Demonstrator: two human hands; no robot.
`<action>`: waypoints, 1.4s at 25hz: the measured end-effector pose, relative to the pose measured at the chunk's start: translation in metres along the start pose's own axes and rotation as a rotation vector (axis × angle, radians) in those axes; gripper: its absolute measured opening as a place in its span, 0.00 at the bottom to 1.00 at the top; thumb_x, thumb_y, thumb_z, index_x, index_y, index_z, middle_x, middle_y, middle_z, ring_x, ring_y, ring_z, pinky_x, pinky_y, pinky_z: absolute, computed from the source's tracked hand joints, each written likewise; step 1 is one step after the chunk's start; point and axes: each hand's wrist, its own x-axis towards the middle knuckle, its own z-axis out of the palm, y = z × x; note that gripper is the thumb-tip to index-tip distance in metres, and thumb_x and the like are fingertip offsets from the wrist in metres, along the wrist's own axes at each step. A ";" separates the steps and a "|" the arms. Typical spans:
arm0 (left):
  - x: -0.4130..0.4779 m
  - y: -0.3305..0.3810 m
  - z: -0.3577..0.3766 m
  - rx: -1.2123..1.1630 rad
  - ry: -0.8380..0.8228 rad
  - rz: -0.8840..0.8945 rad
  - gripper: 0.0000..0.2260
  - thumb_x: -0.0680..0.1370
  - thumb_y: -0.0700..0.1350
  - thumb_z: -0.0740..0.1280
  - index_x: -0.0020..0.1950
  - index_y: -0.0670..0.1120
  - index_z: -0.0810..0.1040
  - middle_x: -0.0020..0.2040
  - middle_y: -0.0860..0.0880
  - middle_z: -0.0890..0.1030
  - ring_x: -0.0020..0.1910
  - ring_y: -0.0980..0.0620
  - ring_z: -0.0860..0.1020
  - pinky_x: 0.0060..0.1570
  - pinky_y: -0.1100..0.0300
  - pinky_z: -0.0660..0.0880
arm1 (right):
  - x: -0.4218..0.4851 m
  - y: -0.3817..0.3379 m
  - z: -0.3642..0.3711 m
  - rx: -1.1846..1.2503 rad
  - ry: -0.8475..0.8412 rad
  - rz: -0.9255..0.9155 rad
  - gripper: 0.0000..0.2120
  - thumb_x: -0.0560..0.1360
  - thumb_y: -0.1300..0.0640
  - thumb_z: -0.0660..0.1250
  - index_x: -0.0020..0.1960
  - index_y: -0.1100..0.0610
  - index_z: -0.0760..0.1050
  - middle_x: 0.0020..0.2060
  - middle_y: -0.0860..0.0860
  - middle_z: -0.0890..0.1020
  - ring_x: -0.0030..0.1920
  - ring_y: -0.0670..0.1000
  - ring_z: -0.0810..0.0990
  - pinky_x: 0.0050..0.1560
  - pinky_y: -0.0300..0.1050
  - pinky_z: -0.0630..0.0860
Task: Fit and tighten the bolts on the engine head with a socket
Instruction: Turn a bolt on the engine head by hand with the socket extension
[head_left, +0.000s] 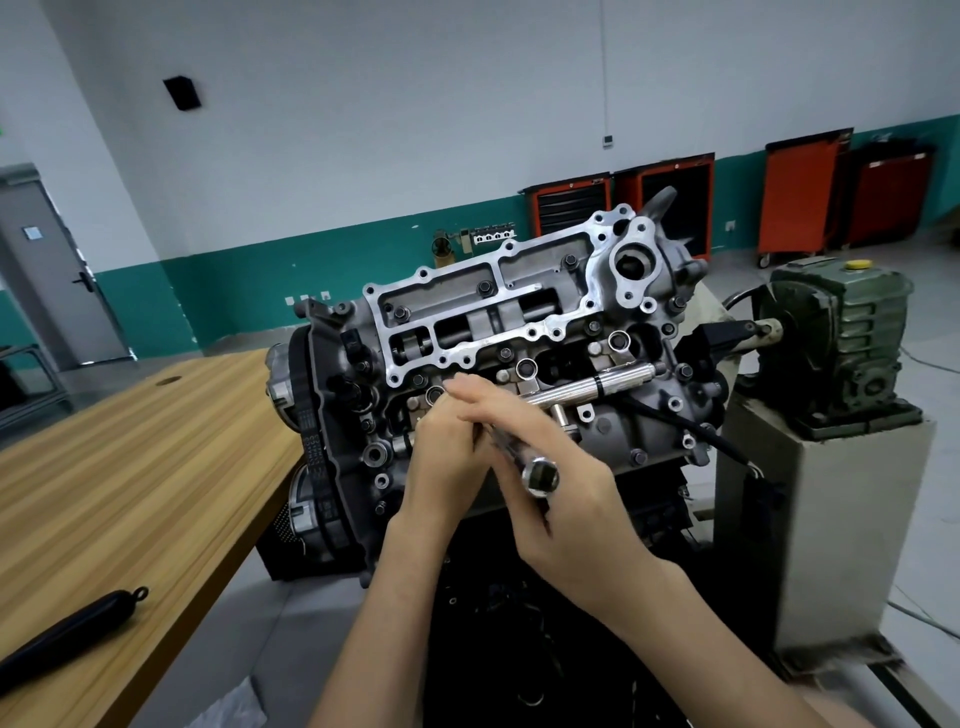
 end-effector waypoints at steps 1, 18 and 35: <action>0.000 -0.001 0.001 -0.018 -0.003 -0.027 0.07 0.78 0.38 0.61 0.40 0.47 0.69 0.33 0.53 0.70 0.34 0.50 0.70 0.35 0.50 0.70 | 0.000 0.000 0.000 -0.007 -0.043 -0.018 0.15 0.73 0.76 0.64 0.58 0.67 0.76 0.58 0.58 0.80 0.61 0.50 0.78 0.63 0.43 0.73; 0.000 0.000 0.000 -0.028 0.030 0.005 0.06 0.76 0.37 0.62 0.41 0.46 0.70 0.34 0.55 0.72 0.35 0.50 0.71 0.37 0.48 0.73 | 0.000 -0.003 0.002 -0.063 0.013 -0.009 0.13 0.74 0.74 0.64 0.57 0.67 0.77 0.58 0.57 0.81 0.61 0.50 0.79 0.62 0.42 0.74; 0.002 -0.001 0.001 0.008 0.017 -0.002 0.09 0.75 0.36 0.62 0.40 0.50 0.69 0.33 0.50 0.71 0.36 0.47 0.72 0.37 0.48 0.73 | -0.001 -0.003 0.001 -0.077 0.023 0.011 0.14 0.72 0.75 0.67 0.57 0.68 0.77 0.57 0.58 0.81 0.60 0.51 0.79 0.62 0.44 0.75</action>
